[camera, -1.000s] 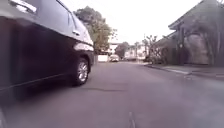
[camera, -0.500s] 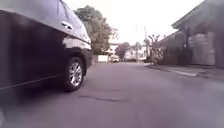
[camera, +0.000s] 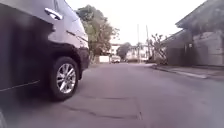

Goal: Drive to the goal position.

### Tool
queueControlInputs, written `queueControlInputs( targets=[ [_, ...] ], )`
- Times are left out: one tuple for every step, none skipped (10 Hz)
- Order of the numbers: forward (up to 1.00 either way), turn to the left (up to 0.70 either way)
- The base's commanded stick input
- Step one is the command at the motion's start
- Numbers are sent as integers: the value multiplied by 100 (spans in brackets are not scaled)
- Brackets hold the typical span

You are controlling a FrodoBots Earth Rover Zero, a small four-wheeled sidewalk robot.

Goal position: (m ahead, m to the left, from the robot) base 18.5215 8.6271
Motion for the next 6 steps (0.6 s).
queueControlInputs(
  targets=[
    [100,0],
    [100,0],
    [100,0],
    [100,0],
    [100,0],
    [100,0]
  ],
)
